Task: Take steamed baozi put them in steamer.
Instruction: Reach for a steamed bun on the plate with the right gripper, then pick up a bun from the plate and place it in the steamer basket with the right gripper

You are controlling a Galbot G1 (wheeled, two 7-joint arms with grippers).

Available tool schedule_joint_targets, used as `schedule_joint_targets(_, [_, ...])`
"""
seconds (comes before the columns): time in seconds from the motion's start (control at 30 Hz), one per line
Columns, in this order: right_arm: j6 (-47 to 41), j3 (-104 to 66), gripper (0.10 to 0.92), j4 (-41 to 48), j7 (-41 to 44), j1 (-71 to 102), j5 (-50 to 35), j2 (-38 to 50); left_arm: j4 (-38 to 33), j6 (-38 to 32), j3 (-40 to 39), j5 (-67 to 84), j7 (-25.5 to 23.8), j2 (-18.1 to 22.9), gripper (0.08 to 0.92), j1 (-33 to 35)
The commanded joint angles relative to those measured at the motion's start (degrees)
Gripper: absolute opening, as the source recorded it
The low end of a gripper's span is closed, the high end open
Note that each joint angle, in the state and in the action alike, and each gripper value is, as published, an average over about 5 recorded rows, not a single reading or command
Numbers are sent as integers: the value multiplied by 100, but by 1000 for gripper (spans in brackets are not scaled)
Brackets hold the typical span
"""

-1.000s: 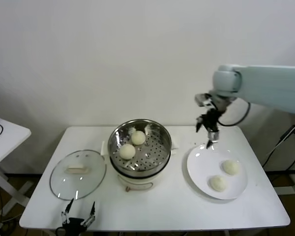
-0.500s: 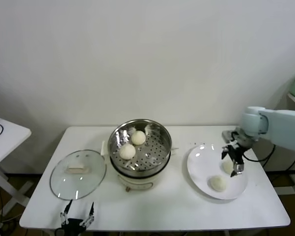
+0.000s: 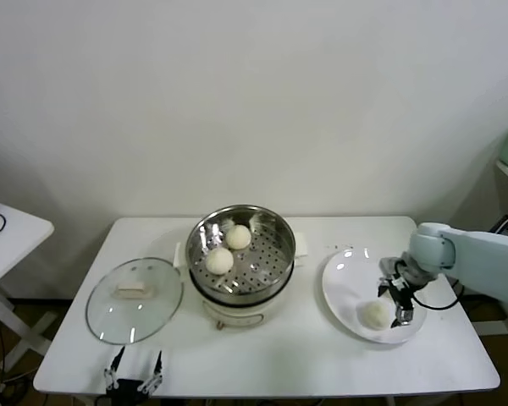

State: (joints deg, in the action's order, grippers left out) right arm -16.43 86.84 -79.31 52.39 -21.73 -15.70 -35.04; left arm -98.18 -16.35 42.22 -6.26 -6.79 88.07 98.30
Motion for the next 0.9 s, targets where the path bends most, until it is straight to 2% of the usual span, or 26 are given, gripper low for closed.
schedule_joint_targets(0.03, [-29,-887,823,202,-160,957,381,31,35,-9,3,-64,9,4,823,-6])
schedule_joint_targets(0.13, [-35,-1019,814,226,-183,1032,381,0,33,-7,-5,-77,9,4,823,-5])
schedule_joint_targets(0.33, [-24,-1040,719,142,-152,959,342,-4,10,-3,-13,-104,6,-3,823,9])
schedule_joint_targets(0.47, [35,-802,705,-42,-70,548,253,41,-8,-4,-22,-132,5,-5,823,20])
schedule_joint_targets(0.73, [809,1319,704,-754,487,-2493,-600,-202,-26,3,-30,-166,5,-10,823,39])
schedule_joint_targets(0.9, [1556,1698,697,-680,935,-3937,-1125,-820,-12,0,-33,-174,5,-15,823,38])
